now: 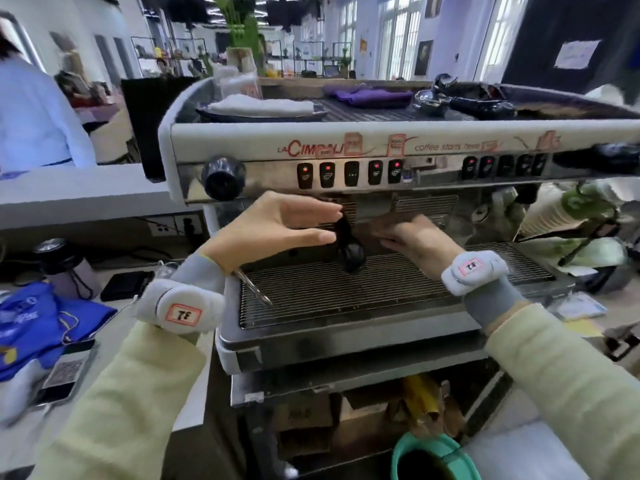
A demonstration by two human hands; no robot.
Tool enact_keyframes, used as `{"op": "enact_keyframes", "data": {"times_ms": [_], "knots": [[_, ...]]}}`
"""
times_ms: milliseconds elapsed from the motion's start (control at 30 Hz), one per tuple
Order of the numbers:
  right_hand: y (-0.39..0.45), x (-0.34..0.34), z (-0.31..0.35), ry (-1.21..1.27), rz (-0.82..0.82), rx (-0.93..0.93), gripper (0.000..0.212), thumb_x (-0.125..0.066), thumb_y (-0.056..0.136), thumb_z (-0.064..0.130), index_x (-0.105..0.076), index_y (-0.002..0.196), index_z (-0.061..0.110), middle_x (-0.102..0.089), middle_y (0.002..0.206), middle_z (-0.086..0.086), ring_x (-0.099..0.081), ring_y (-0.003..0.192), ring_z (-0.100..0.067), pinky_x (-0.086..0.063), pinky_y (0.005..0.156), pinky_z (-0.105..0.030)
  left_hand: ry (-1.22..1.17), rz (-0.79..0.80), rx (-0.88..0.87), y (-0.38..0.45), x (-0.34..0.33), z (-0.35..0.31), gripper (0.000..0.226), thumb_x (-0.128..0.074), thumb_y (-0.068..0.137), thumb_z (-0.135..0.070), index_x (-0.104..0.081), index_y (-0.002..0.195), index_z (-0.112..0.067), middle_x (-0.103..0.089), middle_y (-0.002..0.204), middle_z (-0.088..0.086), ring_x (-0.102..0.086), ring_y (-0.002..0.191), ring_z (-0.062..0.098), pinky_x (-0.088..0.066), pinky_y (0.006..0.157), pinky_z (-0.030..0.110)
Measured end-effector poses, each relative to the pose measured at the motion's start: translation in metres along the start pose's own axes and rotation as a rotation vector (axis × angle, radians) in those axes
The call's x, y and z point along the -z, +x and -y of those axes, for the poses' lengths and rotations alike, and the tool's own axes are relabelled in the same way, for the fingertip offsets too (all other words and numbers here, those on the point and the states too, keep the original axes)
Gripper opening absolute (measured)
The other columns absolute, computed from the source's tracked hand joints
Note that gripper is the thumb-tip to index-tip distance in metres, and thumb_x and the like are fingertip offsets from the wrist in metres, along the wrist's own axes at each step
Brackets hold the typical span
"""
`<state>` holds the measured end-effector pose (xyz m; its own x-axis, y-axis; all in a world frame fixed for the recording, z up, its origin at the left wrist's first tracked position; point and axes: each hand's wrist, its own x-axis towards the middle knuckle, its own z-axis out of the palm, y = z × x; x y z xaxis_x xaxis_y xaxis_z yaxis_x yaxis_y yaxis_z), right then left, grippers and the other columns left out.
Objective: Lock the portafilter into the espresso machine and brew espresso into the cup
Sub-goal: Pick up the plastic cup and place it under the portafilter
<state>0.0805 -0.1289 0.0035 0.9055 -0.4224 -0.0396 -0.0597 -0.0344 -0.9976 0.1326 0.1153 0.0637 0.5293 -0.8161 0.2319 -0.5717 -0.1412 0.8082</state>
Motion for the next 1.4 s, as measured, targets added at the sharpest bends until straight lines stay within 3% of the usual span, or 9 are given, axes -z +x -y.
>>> {"op": "enact_keyframes", "data": {"times_ms": [167,267,467,600,700,867,1067,1267,1400], "knots": [[-0.004,0.040,-0.018,-0.066,0.254,0.006,0.020,-0.055,0.085,-0.007,-0.064,0.100,0.004,-0.066,0.100,-0.009,-0.059,0.100,-0.021,-0.048,0.085,-0.021,-0.050,-0.153,0.290,-0.018,-0.031,0.047,0.069,-0.080,0.059,-0.039,-0.059,0.122,-0.021,-0.063,0.117,-0.014,-0.057,0.108,-0.010,-0.043,0.101,0.017],[-0.002,0.052,-0.027,-0.116,0.278,-0.001,0.022,-0.058,0.084,-0.004,-0.062,0.104,0.004,-0.063,0.107,-0.016,-0.057,0.102,-0.023,-0.044,0.093,-0.028,-0.135,-0.246,0.373,-0.022,-0.054,0.066,0.096,-0.085,0.035,-0.058,-0.060,0.119,-0.019,-0.065,0.111,-0.014,-0.061,0.103,-0.007,-0.045,0.089,0.007],[-0.009,0.055,-0.032,-0.185,0.294,0.078,0.030,-0.069,0.081,0.013,-0.064,0.110,0.005,-0.065,0.102,-0.012,-0.059,0.096,-0.019,-0.043,0.089,-0.029,-0.212,-0.346,0.410,-0.012,-0.074,0.054,0.055,-0.075,0.072,-0.012,-0.057,0.123,-0.004,-0.060,0.123,0.002,-0.059,0.108,0.009,-0.044,0.088,0.005],[-0.021,0.062,-0.031,-0.206,0.292,0.133,0.037,-0.068,0.082,0.016,-0.062,0.117,0.005,-0.066,0.108,-0.007,-0.061,0.099,-0.014,-0.047,0.084,-0.020,-0.297,-0.369,0.433,-0.013,-0.084,0.053,0.089,-0.085,0.048,-0.039,-0.055,0.124,-0.005,-0.061,0.123,0.003,-0.058,0.112,0.010,-0.043,0.095,0.019],[-0.028,0.070,-0.033,-0.146,0.260,0.149,0.037,-0.067,0.083,0.009,-0.060,0.117,-0.001,-0.064,0.106,-0.008,-0.060,0.097,-0.014,-0.048,0.079,-0.015,-0.328,-0.340,0.435,-0.010,-0.104,0.053,0.095,-0.087,0.045,-0.041,-0.053,0.126,-0.005,-0.060,0.123,0.001,-0.058,0.106,0.001,-0.047,0.084,0.010],[-0.033,0.095,-0.046,-0.106,0.205,0.152,0.032,-0.068,0.081,0.008,-0.063,0.111,0.000,-0.066,0.094,-0.003,-0.061,0.087,-0.010,-0.049,0.068,-0.009,-0.356,-0.250,0.417,0.007,-0.139,0.053,0.086,-0.084,0.053,-0.034,-0.052,0.128,-0.008,-0.056,0.134,0.007,-0.054,0.119,0.008,-0.042,0.105,0.023],[-0.020,0.156,-0.052,-0.032,0.177,0.121,0.023,-0.070,0.079,0.008,-0.066,0.102,0.011,-0.067,0.097,-0.008,-0.063,0.092,-0.021,-0.050,0.087,-0.034,-0.337,-0.220,0.385,0.059,-0.178,0.045,0.107,-0.087,0.033,-0.056,-0.055,0.125,-0.013,-0.057,0.132,0.003,-0.053,0.122,0.011,-0.036,0.110,0.030],[0.014,0.227,-0.064,-0.132,0.114,0.108,0.030,-0.072,0.076,0.005,-0.065,0.104,-0.004,-0.066,0.091,-0.010,-0.060,0.080,-0.012,-0.046,0.068,-0.014,-0.390,-0.265,0.399,0.123,-0.227,0.038,0.098,-0.088,0.037,-0.050,-0.056,0.123,-0.017,-0.054,0.136,0.006,-0.050,0.125,0.013,-0.034,0.113,0.038],[0.046,0.257,-0.080,-0.170,0.097,0.052,0.032,-0.078,0.072,0.011,-0.066,0.100,0.000,-0.068,0.091,-0.010,-0.064,0.084,-0.017,-0.049,0.079,-0.025,-0.453,-0.342,0.416,0.158,-0.252,0.036,0.046,-0.079,0.065,-0.011,-0.064,0.107,-0.022,-0.055,0.131,0.004,-0.055,0.114,0.011,-0.037,0.110,0.036]]}}
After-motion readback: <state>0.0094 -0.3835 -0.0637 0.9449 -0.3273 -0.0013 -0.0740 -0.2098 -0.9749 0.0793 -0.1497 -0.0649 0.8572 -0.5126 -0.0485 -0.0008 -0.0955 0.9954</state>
